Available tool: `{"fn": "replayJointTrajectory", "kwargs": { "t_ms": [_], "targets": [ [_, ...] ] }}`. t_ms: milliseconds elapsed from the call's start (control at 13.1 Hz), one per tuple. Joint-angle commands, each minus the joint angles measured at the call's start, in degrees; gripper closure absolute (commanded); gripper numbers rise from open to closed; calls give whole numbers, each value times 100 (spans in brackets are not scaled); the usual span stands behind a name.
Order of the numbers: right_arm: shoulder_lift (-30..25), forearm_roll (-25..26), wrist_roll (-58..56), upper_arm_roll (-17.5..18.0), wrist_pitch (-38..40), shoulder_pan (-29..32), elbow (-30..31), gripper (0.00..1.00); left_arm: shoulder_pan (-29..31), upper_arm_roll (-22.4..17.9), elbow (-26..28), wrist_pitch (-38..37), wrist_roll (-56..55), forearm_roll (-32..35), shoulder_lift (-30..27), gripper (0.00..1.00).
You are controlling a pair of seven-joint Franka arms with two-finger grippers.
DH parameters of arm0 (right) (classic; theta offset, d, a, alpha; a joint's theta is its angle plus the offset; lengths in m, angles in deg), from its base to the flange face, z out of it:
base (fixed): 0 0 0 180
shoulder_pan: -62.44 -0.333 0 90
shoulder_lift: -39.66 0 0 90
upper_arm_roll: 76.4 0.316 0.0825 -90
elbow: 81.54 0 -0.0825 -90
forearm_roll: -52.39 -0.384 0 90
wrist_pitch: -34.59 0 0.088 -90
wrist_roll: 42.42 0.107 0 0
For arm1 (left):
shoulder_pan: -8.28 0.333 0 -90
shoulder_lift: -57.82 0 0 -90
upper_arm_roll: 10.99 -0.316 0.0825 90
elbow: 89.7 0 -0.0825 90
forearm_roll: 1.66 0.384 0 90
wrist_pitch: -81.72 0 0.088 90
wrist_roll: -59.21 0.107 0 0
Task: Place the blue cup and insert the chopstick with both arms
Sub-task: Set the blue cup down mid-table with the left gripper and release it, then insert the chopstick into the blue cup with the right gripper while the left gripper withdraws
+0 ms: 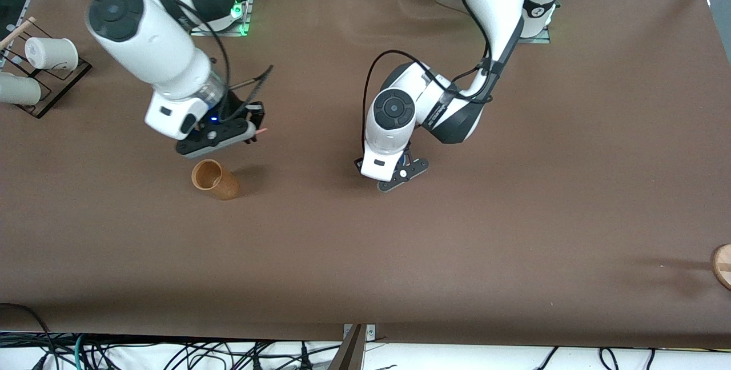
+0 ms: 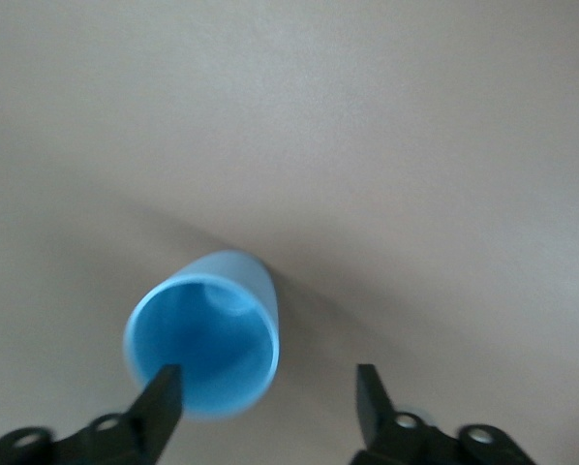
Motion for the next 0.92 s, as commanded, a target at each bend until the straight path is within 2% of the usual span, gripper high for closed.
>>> {"fn": "replayJointTrajectory", "kwargs": {
  "t_ms": [0,229,305,458,611,840],
  "targets": [
    [357,-29,658,2,-44,-406,-485,100,399,-21,-319,-965,1018,-389,-558,0],
    [753,58,1432,-7,-315,-881,-855,100,1408,-30,-223,-1879,3151,-293,-1261,0],
    [954,215,1704,-15,-482,-1065,-1021,100,1743,-47,4,-2012,4082,-180,-1551,0],
    [1533,646,2240,-42,-572,-1452,-1687,100,2306,-65,609,-2031,5893,512,-2271,0],
    [2070,980,2706,-94,-581,-1813,-2373,100,2720,-65,1076,-2031,6646,954,-2869,0],
    [2616,1271,3191,-296,-668,-2244,-2982,100,3467,-65,1254,-2022,7298,894,-3319,0]
  ]
}}
